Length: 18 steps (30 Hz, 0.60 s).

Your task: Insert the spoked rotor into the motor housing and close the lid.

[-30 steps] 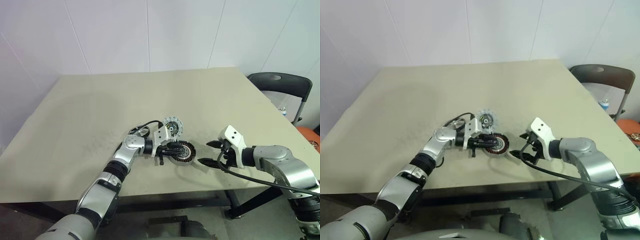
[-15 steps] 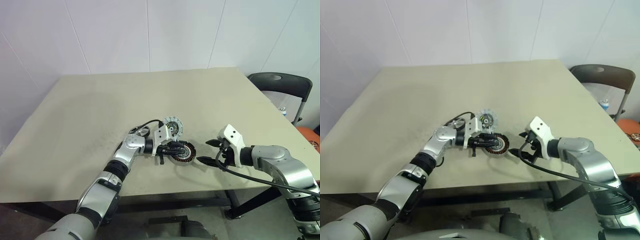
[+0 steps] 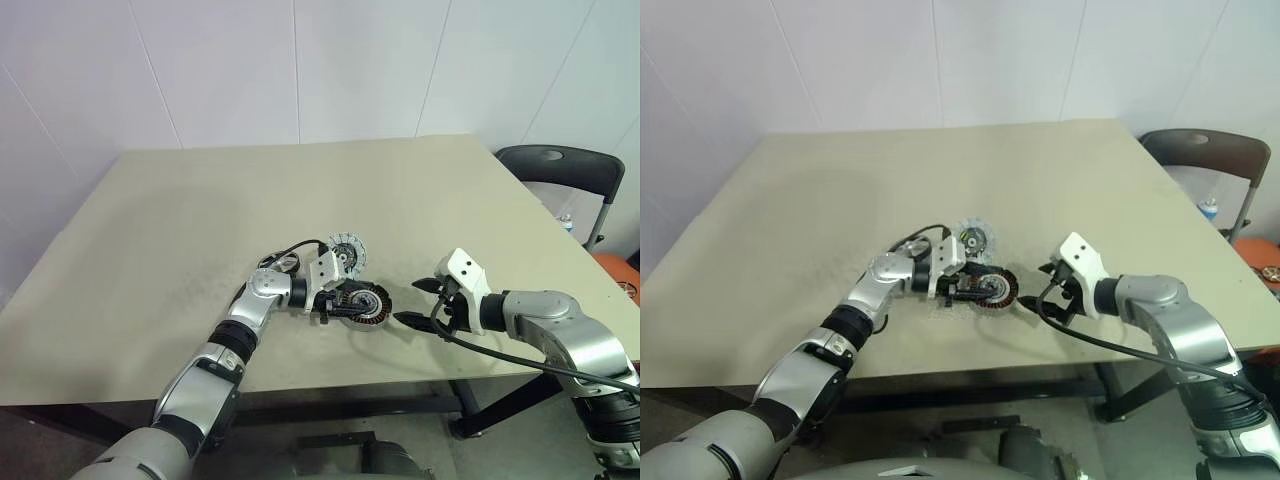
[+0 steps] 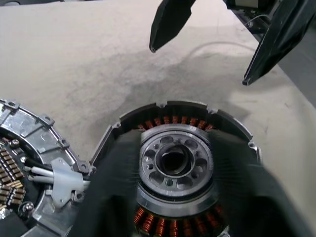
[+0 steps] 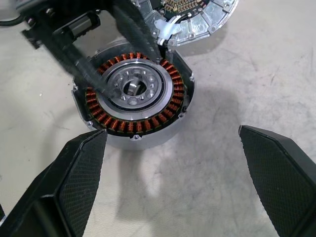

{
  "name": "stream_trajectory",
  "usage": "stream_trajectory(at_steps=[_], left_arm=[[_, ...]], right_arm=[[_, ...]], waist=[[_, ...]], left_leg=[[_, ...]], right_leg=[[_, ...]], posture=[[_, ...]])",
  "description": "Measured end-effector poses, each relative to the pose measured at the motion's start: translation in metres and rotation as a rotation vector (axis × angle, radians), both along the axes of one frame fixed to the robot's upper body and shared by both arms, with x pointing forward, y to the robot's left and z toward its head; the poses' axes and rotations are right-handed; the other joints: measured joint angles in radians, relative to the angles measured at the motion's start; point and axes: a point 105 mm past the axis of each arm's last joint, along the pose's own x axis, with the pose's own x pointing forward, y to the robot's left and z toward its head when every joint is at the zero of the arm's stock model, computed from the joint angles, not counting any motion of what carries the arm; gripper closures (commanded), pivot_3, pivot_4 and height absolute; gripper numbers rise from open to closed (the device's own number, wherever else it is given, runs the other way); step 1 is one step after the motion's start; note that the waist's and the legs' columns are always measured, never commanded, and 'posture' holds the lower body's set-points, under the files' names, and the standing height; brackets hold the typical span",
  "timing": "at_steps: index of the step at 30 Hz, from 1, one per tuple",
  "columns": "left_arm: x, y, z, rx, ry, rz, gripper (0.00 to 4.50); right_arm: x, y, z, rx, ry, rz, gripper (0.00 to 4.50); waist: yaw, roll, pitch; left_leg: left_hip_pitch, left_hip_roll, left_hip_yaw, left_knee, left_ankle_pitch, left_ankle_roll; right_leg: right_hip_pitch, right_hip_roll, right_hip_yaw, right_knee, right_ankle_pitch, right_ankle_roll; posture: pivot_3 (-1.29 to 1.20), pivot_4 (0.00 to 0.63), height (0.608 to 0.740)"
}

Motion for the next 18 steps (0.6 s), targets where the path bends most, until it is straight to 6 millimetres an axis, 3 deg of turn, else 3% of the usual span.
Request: stream_trajectory(at_steps=[11, 14, 18], left_arm=[[0.0045, 0.0002, 0.0009, -0.002, -0.038, 0.035, 1.17], [0.0060, -0.0025, 0.0027, -0.019, -0.036, 0.050, 1.80], [0.0073, -0.0047, 0.0062, -0.040, -0.033, 0.055, 3.14]], right_arm=[[0.0038, 0.0027, 0.0051, 0.003, -0.027, 0.007, 0.00], [0.0037, 0.0040, 0.0037, 0.003, -0.026, 0.011, 0.00], [0.0039, 0.0033, 0.0014, 0.000, -0.018, 0.008, 0.00]], waist=[[0.000, 0.000, 0.000], [0.001, 0.000, 0.000], [0.000, 0.000, 0.000]], left_leg=[[0.000, 0.000, 0.000, 0.000, 0.000, 0.000], [0.000, 0.000, 0.000, 0.000, 0.000, 0.000], [0.000, 0.000, 0.000, 0.000, 0.000, 0.000]], right_leg=[[0.000, 0.000, 0.000, 0.000, 0.000, 0.000], [0.000, 0.000, 0.000, 0.000, 0.000, 0.000], [0.000, 0.000, 0.000, 0.000, 0.000, 0.000]], posture=[[0.00, 0.000, 0.740], [0.00, 0.000, 0.740], [0.00, 0.000, 0.740]])
